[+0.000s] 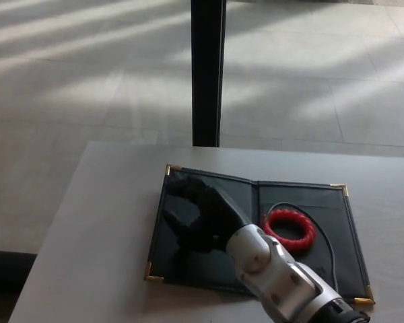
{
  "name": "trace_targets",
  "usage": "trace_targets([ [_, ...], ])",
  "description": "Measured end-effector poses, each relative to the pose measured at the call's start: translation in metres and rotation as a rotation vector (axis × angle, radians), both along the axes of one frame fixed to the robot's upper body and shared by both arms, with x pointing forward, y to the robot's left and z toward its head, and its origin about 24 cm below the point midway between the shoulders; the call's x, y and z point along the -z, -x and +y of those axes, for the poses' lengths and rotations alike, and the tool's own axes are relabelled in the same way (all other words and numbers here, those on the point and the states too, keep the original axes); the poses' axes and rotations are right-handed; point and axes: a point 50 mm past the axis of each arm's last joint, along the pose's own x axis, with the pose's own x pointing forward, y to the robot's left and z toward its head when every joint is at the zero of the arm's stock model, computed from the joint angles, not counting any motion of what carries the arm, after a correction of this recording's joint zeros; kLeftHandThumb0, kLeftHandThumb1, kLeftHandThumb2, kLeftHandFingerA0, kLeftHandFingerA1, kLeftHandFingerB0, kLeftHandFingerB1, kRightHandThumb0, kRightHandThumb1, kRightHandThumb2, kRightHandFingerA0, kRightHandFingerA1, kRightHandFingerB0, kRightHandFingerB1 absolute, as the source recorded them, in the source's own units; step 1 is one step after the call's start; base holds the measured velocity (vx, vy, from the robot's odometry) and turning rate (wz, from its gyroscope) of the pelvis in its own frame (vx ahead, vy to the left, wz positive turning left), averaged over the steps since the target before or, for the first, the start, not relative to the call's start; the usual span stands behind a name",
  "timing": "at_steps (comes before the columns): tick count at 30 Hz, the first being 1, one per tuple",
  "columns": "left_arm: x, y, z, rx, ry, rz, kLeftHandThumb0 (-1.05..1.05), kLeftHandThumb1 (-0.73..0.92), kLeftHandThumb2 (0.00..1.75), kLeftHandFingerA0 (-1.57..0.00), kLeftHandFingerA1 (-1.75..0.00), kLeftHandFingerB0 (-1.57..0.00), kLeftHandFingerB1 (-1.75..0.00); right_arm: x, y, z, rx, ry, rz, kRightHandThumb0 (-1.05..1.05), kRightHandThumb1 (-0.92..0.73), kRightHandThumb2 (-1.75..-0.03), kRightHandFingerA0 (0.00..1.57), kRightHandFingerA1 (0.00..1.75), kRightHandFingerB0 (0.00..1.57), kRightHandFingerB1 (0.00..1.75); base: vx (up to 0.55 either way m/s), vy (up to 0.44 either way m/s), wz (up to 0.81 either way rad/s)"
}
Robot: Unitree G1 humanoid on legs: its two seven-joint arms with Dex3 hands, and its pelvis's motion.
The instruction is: There is a diary kept infront of the robot and the robot uses its right hand to grab its cover and puses it to the left to open it.
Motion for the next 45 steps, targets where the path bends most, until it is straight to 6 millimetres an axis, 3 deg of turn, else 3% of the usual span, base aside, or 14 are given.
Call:
trace_targets([
  [1,0.0,0.0,0.0,0.0,0.0,0.0,-0.73,0.48,1.31,-0.27,-0.97,-0.03,-0.8,0.003,0.001,-0.003,-0.002,0.011,0.003,-0.88,-0.92,-0.72,0.63,1.43,0.17,0.41,0.0,0.0,0.0],
  [3,0.0,0.0,0.0,0.001,0.0,0.001,-0.73,0.48,1.31,-0.27,-0.97,-0.03,-0.8,0.006,0.0,-0.013,0.009,0.018,0.01,-0.88,-0.92,-0.72,0.63,1.43,0.17,0.41,0.0,0.0,0.0],
  [4,0.0,0.001,0.0,0.0,0.0,0.002,-0.78,0.5,1.33,-0.29,-1.01,0.0,-0.8,0.006,-0.002,-0.018,0.018,0.02,0.012,-0.84,-0.75,-1.12,0.49,0.8,0.18,0.51,0.0,0.0,0.0],
  [5,0.001,0.003,0.0,-0.002,0.0,0.006,-1.05,0.92,1.06,-0.3,-1.6,-0.22,-1.38,0.006,-0.004,-0.024,0.027,0.025,0.011,-0.85,-0.91,-0.74,0.5,0.81,0.22,0.43,0.0,0.0,0.0],
  [7,0.001,0.004,0.001,-0.004,0.0,0.01,-1.05,0.92,1.06,-0.31,-1.6,-0.22,-1.37,-0.001,-0.009,-0.037,0.05,0.022,-0.006,-0.84,-0.92,-0.72,0.51,1.08,0.37,0.52,0.0,0.0,0.0],
  [10,0.002,0.006,0.001,-0.006,-0.002,0.013,-1.05,0.92,1.06,-0.31,-1.6,-0.24,-1.38,-0.016,-0.02,-0.058,0.102,0.001,-0.038,-0.85,-0.92,-0.71,0.35,0.54,0.34,0.47,0.0,0.0,0.0],
  [25,0.003,0.01,0.002,-0.012,-0.003,0.019,-1.05,0.92,1.04,-0.28,-1.62,-0.22,-1.4,-0.133,-0.036,-0.152,0.381,-0.455,-0.289,-0.83,-0.92,-0.73,0.41,0.5,0.31,0.44,0.0,0.0,0.0],
  [26,0.003,0.01,0.001,-0.012,-0.003,0.019,-0.88,0.54,1.39,-0.33,-1.1,0.0,-0.86,-0.141,-0.033,-0.164,0.411,-0.498,-0.311,-0.87,-0.92,-0.89,0.19,0.56,0.11,0.47,0.0,0.0,0.0],
  [29,0.003,0.012,0.002,-0.014,-0.003,0.022,-0.83,0.52,1.37,-0.3,-1.05,0.0,-0.83,-0.154,-0.026,-0.191,0.474,-0.571,-0.351,-0.83,-0.92,-0.71,0.42,0.49,0.31,0.44,0.0,0.0,0.0],
  [30,0.003,0.012,0.002,-0.015,-0.003,0.023,-1.05,0.92,1.04,-0.3,-1.63,-0.24,-1.42,-0.157,-0.024,-0.198,0.493,-0.588,-0.362,-0.82,-0.92,-0.7,0.37,0.5,0.27,0.44,0.0,0.0,0.0],
  [39,0.004,0.014,0.002,-0.021,0.0,0.022,-1.05,0.92,1.05,-0.31,-1.62,-0.23,-1.39,-0.156,0.029,-0.316,0.814,-0.619,-0.461,-0.84,-0.92,-0.73,0.42,0.65,0.32,0.53,0.0,0.0,0.0],
  [40,0.004,0.015,0.002,-0.022,0.0,0.023,-1.05,0.92,1.06,-0.31,-1.62,-0.23,-1.38,-0.153,0.039,-0.33,0.857,-0.61,-0.468,-0.82,-0.74,-1.14,0.47,0.77,0.41,0.68,0.0,0.0,0.0],
  [41,0.004,0.015,0.002,-0.023,0.0,0.023,-1.05,0.92,1.07,-0.31,-1.62,-0.23,-1.4,-0.151,0.049,-0.344,0.901,-0.599,-0.477,-0.87,-0.92,-0.74,0.47,0.8,0.41,0.68,0.0,0.0,0.0],
  [45,0.004,0.016,0.003,-0.027,0.0,0.021,-1.05,0.92,1.06,-0.3,-1.63,-0.21,-1.4,-0.145,0.094,-0.39,1.059,-0.542,-0.512,-0.88,-0.92,-0.69,0.69,0.9,0.64,0.81,0.0,0.0,0.0],
])
